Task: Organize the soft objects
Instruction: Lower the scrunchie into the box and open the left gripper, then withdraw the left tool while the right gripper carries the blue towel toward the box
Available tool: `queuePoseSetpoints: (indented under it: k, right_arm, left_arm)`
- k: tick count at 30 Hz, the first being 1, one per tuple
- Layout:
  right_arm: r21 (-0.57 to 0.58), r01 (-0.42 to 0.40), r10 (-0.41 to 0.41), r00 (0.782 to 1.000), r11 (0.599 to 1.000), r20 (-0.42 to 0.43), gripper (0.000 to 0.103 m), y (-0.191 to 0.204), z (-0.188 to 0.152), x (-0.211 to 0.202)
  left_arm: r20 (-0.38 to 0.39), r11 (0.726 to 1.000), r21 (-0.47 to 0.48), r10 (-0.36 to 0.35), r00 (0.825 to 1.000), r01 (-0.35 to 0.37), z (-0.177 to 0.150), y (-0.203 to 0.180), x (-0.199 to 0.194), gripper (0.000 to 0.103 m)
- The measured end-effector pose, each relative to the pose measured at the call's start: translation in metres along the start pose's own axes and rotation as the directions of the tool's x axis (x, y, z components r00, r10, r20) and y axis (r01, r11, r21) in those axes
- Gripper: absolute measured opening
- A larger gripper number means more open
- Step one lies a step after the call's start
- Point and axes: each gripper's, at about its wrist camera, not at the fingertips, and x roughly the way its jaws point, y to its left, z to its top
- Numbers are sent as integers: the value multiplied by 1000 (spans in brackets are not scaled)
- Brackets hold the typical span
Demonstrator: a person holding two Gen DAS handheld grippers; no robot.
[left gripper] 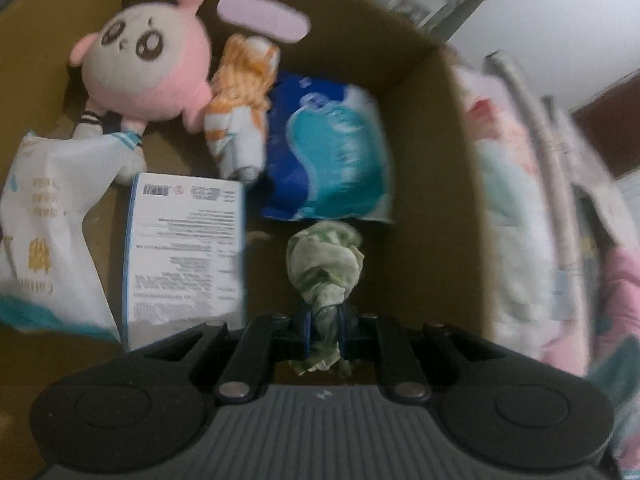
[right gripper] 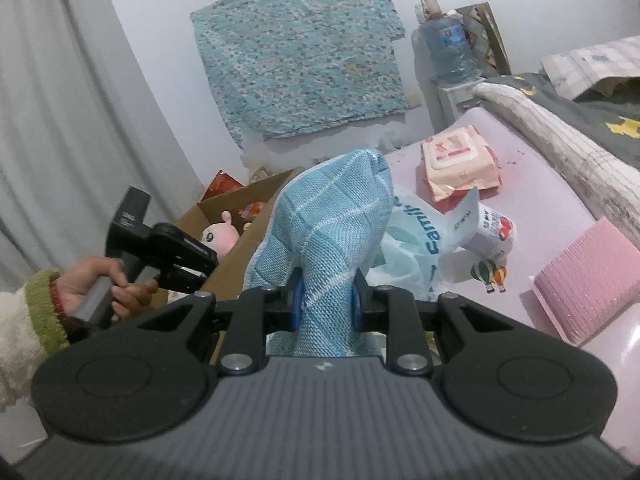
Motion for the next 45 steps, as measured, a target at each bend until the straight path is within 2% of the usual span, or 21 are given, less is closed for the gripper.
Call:
queuePoseSetpoints:
  k: [3, 5, 8, 16, 19, 21, 23, 25, 27, 30, 33, 36, 40, 45]
  right_arm:
    - [17, 9, -9, 1000, 1000, -9, 21, -10, -2, 3]
    - [28, 16, -16, 1000, 999, -17, 22, -16, -2, 5]
    - [42, 13, -13, 1000, 999, -22, 22, -23, -3, 7]
    - [54, -4, 5, 1000, 999, -31, 23, -26, -7, 14]
    - [51, 0, 2, 999, 999, -32, 24, -25, -7, 13]
    - [52, 3, -1, 1000, 999, -27, 24, -25, -6, 12]
    - [57, 3, -2, 1000, 998, -24, 25, -26, -6, 11]
    - [58, 2, -1, 1000, 998, -23, 25, -27, -7, 10]
    - [58, 1, 1, 1000, 998, -25, 25, -26, -8, 10]
    - [65, -3, 4, 1000, 998, -26, 25, -28, -9, 11]
    - [72, -5, 7, 1000, 997, -27, 25, -30, -9, 12]
    - [74, -1, 3, 1000, 997, -25, 25, -32, -10, 11]
    - [86, 9, -7, 1000, 996, -23, 25, -36, -10, 10]
    - [97, 16, -14, 1000, 995, -23, 25, -40, -11, 9]
  left_arm:
    - [-38, 998, 6, 64, 997, -64, 3, 6, 16, 12]
    - [-37, 997, 15, 79, 996, -78, 2, 8, 15, 12]
    - [-14, 983, 64, 173, 985, -171, -1, 5, 8, 12]
    - [21, 976, 94, 197, 980, -198, -10, -4, -11, 22]
    - [42, 972, 126, 193, 980, -197, -11, -15, -19, 37]
    - [68, 971, 125, 197, 978, -204, -11, -21, -26, 57]
    - [111, 969, 130, 198, 974, -212, -15, -26, -37, 58]
    - [149, 974, 128, 166, 975, -186, -17, -30, -49, 58]
    - [169, 985, 100, 119, 978, -137, -17, -30, -58, 58]
    - [143, 1000, -12, -9, 990, 11, -12, -22, -52, 55]
    - [81, 983, -147, -99, 992, 110, -8, -9, -31, 52]
    - [29, 958, -259, -120, 992, 124, -9, 0, -11, 52]
    - [3, 926, -358, -127, 992, 119, -8, 10, 7, 52]
    - [24, 914, -396, -80, 997, 83, 2, 17, 16, 50]
